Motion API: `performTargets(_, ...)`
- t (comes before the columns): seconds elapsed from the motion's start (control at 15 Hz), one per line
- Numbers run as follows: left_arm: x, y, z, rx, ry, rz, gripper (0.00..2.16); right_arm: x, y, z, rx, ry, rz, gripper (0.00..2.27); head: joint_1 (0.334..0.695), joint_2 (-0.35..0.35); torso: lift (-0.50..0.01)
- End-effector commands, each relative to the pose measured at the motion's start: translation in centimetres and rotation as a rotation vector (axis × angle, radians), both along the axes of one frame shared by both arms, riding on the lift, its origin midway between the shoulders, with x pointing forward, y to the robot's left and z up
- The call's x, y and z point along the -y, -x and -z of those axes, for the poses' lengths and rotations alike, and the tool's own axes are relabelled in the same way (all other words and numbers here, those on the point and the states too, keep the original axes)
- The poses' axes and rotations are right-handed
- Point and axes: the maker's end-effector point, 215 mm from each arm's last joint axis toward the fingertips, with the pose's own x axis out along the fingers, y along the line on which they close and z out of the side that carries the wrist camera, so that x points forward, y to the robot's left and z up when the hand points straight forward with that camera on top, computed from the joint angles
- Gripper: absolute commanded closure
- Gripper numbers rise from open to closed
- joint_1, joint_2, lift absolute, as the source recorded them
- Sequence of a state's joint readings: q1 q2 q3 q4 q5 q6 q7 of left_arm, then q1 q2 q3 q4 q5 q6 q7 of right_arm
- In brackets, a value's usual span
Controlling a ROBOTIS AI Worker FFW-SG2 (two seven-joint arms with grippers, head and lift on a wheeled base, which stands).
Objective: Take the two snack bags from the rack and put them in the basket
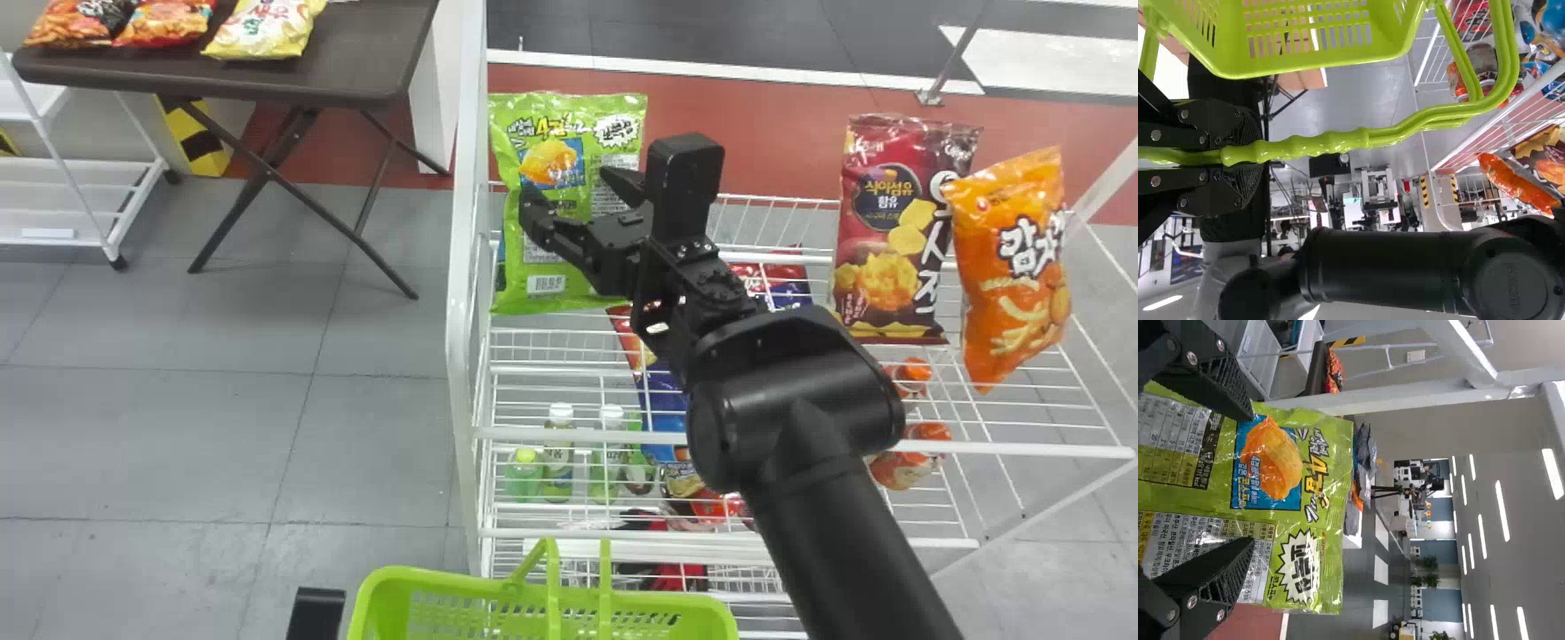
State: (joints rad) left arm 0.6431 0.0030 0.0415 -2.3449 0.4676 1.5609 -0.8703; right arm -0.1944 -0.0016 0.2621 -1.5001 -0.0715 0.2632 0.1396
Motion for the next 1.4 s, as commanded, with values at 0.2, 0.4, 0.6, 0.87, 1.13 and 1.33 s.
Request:
performTargets(0.2,0.1,-0.8,0.3,-0.004,-0.004,-0.002,1.6,-0.8,0.9,0.9,-0.019,0.012,0.008,2.22,0.695,-0.077,-0.01)
performTargets(0.4,0.4,-0.4,0.3,-0.009,0.001,0.005,1.6,-0.6,1.8,2.0,-0.045,0.024,-0.001,2.24,0.695,-0.065,-0.01)
performTargets(0.6,0.5,0.2,0.2,-0.019,0.005,0.006,1.6,-0.3,2.4,2.6,-0.059,0.023,0.003,2.24,0.695,-0.073,-0.01)
performTargets(0.87,0.4,1.1,0.1,-0.033,0.012,0.006,1.6,-0.2,3.2,2.6,-0.061,0.008,0.007,2.24,0.695,-0.083,-0.01)
performTargets(1.13,0.7,1.5,-0.2,-0.033,0.02,0.012,1.6,1.2,6.0,-1.2,-0.005,-0.035,0.023,2.24,0.695,-0.085,-0.01)
performTargets(1.33,1.2,1.8,-0.4,-0.033,0.025,0.024,1.6,6.9,9.3,-2.9,0.005,-0.032,0.057,2.24,0.695,-0.119,-0.01)
